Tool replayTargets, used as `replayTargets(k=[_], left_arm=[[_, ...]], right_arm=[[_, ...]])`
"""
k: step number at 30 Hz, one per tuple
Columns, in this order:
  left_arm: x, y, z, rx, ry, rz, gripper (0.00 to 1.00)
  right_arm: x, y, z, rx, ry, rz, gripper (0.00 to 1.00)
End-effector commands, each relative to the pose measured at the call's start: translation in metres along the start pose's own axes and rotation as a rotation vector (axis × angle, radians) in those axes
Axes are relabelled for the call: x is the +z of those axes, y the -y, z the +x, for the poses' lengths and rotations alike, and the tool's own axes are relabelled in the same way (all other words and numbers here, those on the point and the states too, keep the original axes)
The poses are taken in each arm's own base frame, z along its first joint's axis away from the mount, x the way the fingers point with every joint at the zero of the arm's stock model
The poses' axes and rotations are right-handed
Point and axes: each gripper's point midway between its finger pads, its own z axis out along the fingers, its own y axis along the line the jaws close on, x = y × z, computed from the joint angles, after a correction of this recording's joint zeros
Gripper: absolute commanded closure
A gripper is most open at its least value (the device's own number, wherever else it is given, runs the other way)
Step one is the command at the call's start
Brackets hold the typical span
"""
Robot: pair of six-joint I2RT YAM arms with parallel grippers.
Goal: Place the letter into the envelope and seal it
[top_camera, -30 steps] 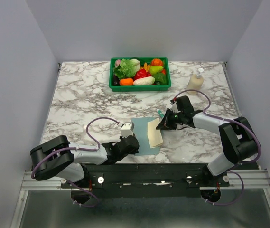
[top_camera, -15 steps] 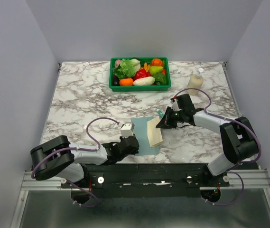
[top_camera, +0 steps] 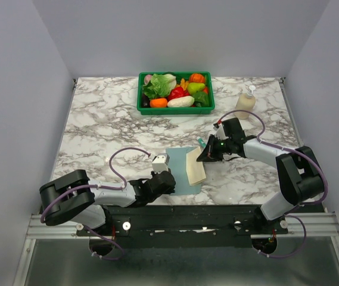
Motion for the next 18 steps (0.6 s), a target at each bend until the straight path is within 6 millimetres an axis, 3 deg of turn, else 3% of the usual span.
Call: replayTargets(k=[1,18], left_arm=[[-0.017,-0.072,0.07,0.153,-0.266,-0.193,1.0],[-0.015,-0.073,0.074,0.153,-0.275,-0.199,1.0]], right_arm=[[0.001,0.01,0.011,-0.068,-0.04,-0.002,0.99],[-0.009,0.001,0.013,-0.266,-0.081,-0.045,0.99]])
